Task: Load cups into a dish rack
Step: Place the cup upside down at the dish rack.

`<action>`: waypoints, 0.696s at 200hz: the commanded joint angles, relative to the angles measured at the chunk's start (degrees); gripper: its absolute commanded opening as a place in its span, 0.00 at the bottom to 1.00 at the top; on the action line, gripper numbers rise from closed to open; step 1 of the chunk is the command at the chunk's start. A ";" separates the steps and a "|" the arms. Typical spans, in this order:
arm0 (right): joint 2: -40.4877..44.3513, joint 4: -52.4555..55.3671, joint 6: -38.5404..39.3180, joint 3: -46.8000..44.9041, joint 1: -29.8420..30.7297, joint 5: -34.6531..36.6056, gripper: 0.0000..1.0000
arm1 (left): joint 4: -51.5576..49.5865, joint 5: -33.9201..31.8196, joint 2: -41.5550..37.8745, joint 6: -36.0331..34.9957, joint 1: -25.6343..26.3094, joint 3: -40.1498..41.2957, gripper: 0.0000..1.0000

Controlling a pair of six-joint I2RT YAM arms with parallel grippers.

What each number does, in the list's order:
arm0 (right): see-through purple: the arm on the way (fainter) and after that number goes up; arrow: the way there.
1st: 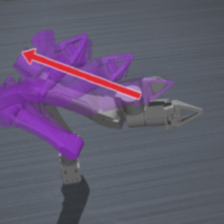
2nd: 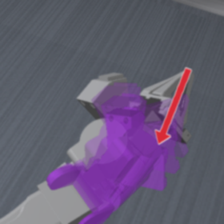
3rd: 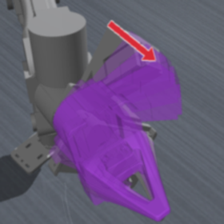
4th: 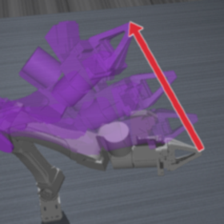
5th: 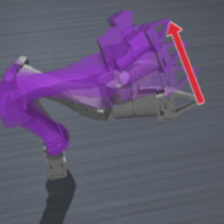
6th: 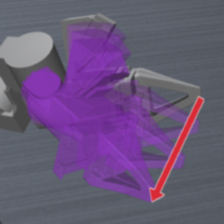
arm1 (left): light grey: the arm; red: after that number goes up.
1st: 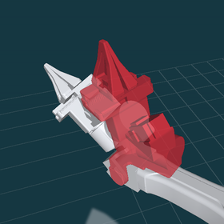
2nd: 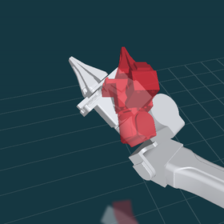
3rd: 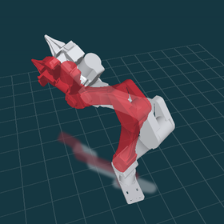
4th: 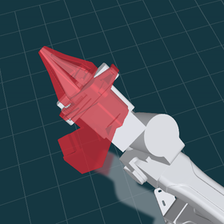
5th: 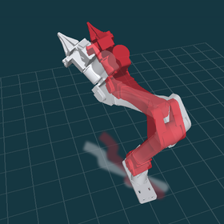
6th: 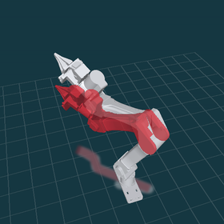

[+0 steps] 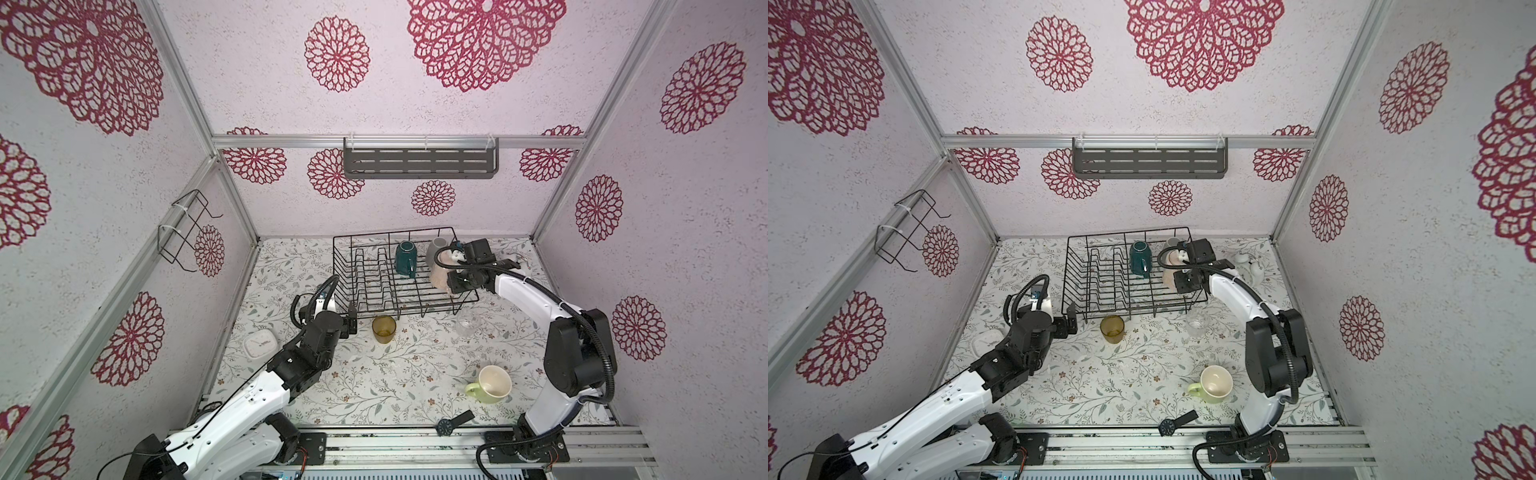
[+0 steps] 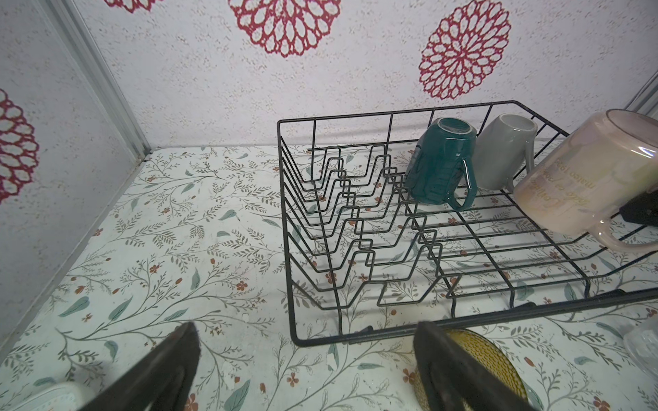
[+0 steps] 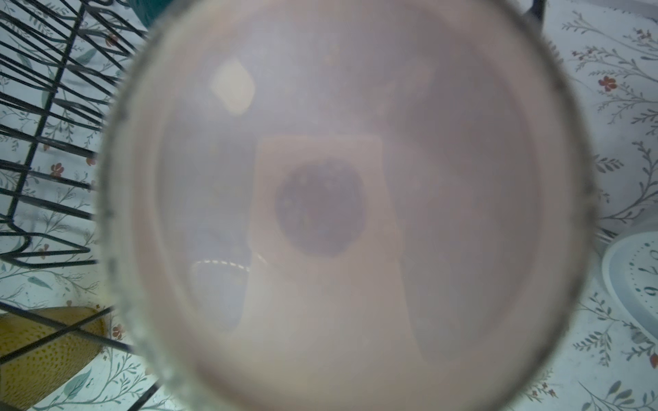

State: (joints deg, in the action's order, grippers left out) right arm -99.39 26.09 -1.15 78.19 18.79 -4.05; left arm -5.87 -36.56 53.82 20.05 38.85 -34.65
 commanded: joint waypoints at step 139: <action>-6.82 -2.85 -2.10 7.10 -1.26 4.76 0.03 | -2.86 9.46 1.99 0.38 -0.44 -0.95 0.98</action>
State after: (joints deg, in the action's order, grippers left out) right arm -107.37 26.85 -1.65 81.87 18.26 -1.28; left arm -7.20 -32.36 54.68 19.99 38.83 -34.65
